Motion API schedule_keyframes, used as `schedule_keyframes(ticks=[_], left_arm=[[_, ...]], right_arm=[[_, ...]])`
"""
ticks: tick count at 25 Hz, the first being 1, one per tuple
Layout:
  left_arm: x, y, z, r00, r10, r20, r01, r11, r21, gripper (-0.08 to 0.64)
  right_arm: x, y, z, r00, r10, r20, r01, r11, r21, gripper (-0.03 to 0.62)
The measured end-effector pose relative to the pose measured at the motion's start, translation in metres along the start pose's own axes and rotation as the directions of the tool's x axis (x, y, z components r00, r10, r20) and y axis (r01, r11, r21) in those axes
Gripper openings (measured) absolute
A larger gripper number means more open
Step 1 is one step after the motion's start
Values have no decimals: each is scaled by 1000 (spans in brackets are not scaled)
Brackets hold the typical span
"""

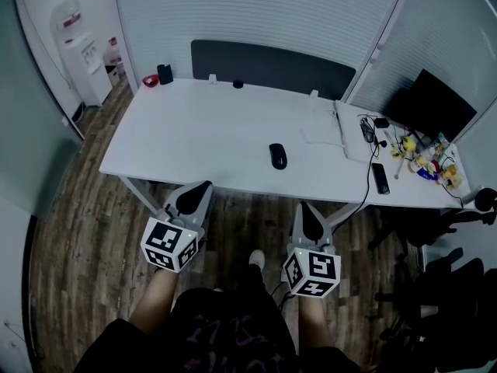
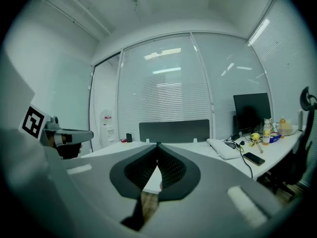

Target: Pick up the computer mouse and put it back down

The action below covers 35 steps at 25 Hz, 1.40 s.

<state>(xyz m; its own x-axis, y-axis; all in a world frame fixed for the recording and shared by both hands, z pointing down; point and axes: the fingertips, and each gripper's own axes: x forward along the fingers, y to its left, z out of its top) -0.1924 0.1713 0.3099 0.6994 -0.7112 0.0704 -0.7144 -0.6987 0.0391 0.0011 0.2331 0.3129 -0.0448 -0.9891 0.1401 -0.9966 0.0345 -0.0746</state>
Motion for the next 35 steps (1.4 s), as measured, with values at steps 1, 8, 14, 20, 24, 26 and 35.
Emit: schedule_keyframes(ticks=[1,8,14,20,24,26,35], left_arm=[[4,0,0,1000,1,-2,-1,1000,1,-3],[39,10,-8,999,18,-33,-18,1000,-10,-3],[91,19,-11,998,27,-52,-28,999,-15,-3],[156,32,-13,996,49,-69,-51,998,-22,-3],[196,38,-10,994,79,-76,-81,996,-25,-3],[211,39,-7,993,92,-76,-94,995,-25,-3],[245,46,-8,986,131,-105,-134,991,-19,-3]], right_arm=[[4,-3,0,1000,4,-3,-4,1000,2,11],[39,-22,-6,999,27,-32,-27,1000,9,11],[83,-53,-3,998,38,-48,-37,999,20,11],[138,-91,-2,996,62,-71,-60,998,30,11],[171,-116,3,992,90,-85,-87,996,37,11],[184,-125,4,990,109,-93,-106,994,38,11],[225,-143,2,978,166,-125,-160,986,55,11]])
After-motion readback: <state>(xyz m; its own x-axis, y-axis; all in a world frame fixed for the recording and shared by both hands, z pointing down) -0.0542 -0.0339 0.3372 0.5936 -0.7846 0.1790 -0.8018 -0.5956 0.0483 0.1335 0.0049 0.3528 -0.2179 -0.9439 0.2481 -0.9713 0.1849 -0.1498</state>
